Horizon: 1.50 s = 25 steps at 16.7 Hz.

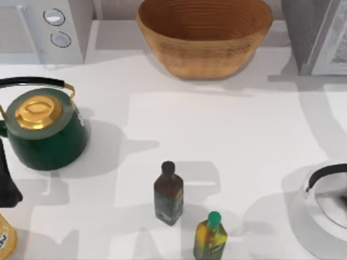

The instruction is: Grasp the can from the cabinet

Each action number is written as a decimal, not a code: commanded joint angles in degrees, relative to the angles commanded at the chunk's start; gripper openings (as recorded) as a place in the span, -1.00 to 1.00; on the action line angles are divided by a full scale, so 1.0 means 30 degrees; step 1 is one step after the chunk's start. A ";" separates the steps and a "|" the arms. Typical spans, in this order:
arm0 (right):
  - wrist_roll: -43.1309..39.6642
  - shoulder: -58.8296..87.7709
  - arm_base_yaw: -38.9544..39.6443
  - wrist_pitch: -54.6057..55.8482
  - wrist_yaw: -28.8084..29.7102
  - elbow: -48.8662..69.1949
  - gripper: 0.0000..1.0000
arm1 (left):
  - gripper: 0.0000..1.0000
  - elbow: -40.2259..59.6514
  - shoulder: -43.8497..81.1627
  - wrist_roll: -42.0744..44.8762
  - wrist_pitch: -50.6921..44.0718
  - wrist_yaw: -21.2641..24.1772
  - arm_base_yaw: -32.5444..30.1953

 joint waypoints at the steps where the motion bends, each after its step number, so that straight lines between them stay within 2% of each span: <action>1: 0.0000 -0.0563 -0.0081 0.0272 -0.0097 -0.0803 -1.00 | 1.00 0.0000 0.0000 0.0000 0.0000 0.0000 0.0000; 6: -0.0048 -0.4873 -0.0834 0.2259 -0.0843 -0.7516 -1.00 | 1.00 0.0000 0.0000 0.0000 0.0000 0.0000 0.0000; 18: -0.0312 -1.9400 -0.3521 0.8782 -0.3440 -2.9299 -1.00 | 1.00 0.0000 0.0000 0.0000 0.0000 0.0000 0.0000; 22: -0.0346 -2.2787 -0.3960 1.0320 -0.4124 -3.3812 -1.00 | 1.00 0.0000 0.0000 0.0000 0.0000 0.0000 0.0000; 25: -0.0336 -2.3915 -0.3990 1.0836 -0.4415 -3.5152 -1.00 | 1.00 0.0000 0.0000 0.0000 0.0000 0.0000 0.0000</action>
